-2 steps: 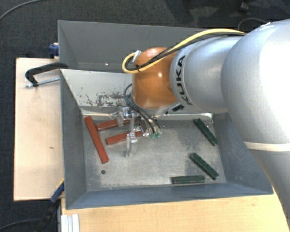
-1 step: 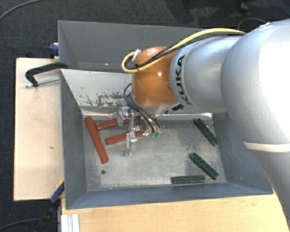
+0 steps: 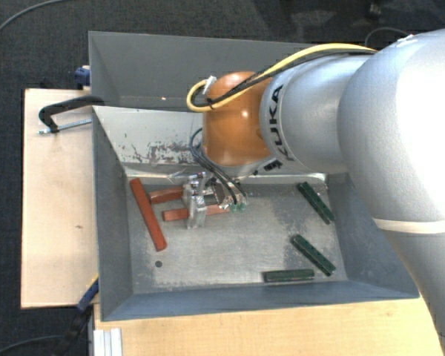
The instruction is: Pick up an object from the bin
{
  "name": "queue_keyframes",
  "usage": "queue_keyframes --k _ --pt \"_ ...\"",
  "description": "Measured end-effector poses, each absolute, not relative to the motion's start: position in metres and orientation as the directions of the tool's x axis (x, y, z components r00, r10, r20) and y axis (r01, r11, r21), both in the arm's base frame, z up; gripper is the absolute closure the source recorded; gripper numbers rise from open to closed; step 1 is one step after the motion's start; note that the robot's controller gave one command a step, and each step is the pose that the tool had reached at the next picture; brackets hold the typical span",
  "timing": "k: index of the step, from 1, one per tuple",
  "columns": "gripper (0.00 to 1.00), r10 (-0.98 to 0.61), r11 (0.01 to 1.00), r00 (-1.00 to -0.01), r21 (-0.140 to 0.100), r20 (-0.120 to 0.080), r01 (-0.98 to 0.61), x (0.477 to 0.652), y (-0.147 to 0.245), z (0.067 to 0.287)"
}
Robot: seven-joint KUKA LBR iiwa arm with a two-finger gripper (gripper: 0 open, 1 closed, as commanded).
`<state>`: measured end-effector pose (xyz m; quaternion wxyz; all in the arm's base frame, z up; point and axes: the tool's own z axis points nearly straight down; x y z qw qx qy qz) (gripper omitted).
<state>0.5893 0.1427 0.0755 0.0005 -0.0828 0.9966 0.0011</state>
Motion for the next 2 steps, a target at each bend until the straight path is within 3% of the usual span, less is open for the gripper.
queue_keyframes --k 2 --pt "1.00 -0.163 0.987 -0.987 0.003 -0.006 -0.163 0.5918 0.1449 0.0929"
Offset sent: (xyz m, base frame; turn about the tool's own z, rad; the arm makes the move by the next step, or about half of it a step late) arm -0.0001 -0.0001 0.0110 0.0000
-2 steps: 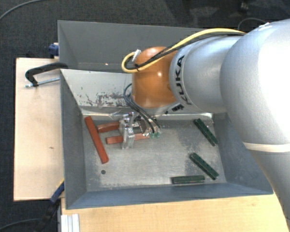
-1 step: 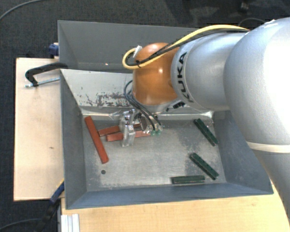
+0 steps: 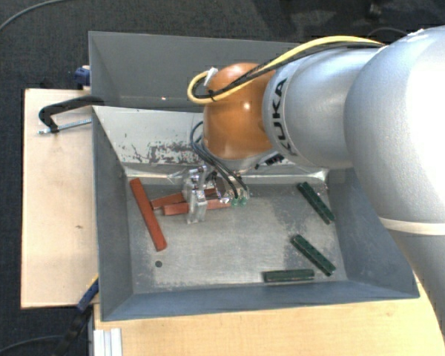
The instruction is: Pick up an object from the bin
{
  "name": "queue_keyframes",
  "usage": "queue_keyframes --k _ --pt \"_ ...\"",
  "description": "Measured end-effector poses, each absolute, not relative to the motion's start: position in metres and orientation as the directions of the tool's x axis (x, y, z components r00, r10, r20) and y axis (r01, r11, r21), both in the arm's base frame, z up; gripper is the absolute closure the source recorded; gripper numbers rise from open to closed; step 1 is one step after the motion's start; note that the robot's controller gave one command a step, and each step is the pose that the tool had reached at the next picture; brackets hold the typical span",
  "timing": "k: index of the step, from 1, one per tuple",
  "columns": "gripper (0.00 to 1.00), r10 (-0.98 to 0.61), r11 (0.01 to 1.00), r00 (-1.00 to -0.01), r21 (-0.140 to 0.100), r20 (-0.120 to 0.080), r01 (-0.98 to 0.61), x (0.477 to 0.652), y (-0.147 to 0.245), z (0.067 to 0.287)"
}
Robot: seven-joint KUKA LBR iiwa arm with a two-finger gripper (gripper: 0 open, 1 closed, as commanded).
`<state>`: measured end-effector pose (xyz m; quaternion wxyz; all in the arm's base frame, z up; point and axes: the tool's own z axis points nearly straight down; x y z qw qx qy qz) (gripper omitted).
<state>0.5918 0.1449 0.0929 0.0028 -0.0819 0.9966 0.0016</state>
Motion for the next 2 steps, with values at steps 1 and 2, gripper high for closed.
queue_keyframes --k 1,2 --pt "1.00 -0.162 0.987 -0.987 0.003 -0.007 -0.162 0.593 0.146 0.109" --pt "1.00 -0.161 0.987 -0.987 0.002 -0.010 -0.161 0.595 0.147 0.158"
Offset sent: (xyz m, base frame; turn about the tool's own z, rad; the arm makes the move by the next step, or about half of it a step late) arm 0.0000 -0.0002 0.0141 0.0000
